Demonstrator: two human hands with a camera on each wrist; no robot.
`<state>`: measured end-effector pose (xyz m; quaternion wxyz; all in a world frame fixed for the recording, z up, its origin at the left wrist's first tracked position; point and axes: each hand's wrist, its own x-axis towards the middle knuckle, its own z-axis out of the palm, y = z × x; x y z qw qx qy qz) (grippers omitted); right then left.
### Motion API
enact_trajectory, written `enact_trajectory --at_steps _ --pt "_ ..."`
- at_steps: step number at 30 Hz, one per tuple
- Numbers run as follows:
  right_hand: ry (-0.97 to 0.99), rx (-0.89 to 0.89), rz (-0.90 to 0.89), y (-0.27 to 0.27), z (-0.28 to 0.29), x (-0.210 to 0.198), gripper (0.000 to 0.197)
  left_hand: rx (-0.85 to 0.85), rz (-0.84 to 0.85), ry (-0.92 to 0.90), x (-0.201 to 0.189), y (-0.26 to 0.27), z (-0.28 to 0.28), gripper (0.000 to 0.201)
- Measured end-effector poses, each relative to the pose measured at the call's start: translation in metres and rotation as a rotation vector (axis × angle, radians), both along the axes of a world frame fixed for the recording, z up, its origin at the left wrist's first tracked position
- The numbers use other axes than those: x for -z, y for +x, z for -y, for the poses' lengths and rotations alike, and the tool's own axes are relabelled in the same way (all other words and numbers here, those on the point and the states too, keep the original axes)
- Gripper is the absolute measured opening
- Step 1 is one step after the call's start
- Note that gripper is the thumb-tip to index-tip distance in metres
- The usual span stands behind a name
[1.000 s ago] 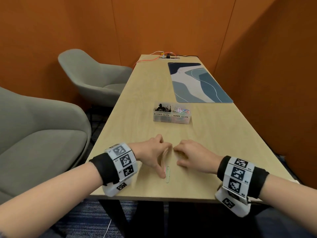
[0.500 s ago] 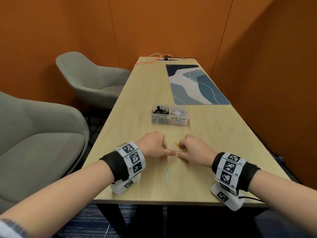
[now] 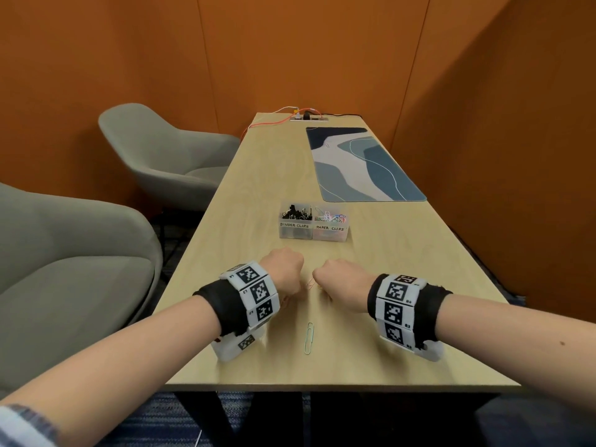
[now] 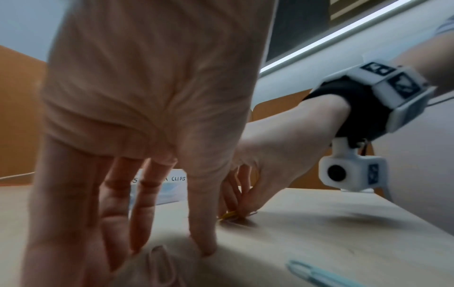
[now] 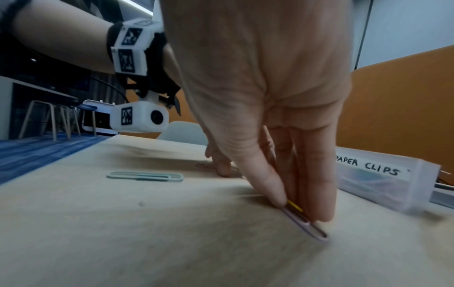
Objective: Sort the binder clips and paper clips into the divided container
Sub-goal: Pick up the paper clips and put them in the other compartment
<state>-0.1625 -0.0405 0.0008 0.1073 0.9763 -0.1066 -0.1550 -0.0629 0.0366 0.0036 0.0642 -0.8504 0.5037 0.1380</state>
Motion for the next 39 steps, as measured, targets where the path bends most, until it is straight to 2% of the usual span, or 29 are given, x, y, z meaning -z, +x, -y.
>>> enact_trajectory --at_steps 3,9,12,21,24,27,30,34,39 --pt "-0.02 0.003 -0.012 0.005 0.001 0.0 0.032 -0.04 -0.006 0.044 -0.002 0.0 -0.005 0.039" --pt "-0.025 -0.013 -0.005 0.008 0.009 0.004 0.027 -0.016 0.007 0.084 -0.001 0.004 -0.002 0.029" --pt "-0.01 -0.019 0.021 0.005 0.013 0.007 0.026 0.006 0.041 0.083 -0.001 0.002 -0.002 0.009" --pt "-0.022 -0.05 0.051 0.001 0.014 0.012 0.028 0.091 0.135 0.041 0.009 0.009 -0.004 0.022" --pt "-0.021 -0.046 0.07 0.002 0.015 0.015 0.029 0.095 0.087 0.053 0.007 0.017 -0.008 0.027" --pt "0.015 -0.017 0.091 0.004 0.019 0.021 0.029 0.128 0.029 0.055 0.001 0.017 -0.015 0.024" --pt "0.097 0.049 0.115 0.006 0.03 0.025 0.025 0.245 -0.105 -0.027 -0.005 0.005 -0.025 0.015" --pt "0.206 0.092 0.129 0.007 0.045 0.02 0.021 0.425 -0.314 -0.046 -0.004 -0.01 -0.035 0.007" --pt "0.403 0.028 0.262 0.017 0.047 0.006 0.022 0.519 -0.311 -0.063 0.01 -0.014 -0.041 0.032"
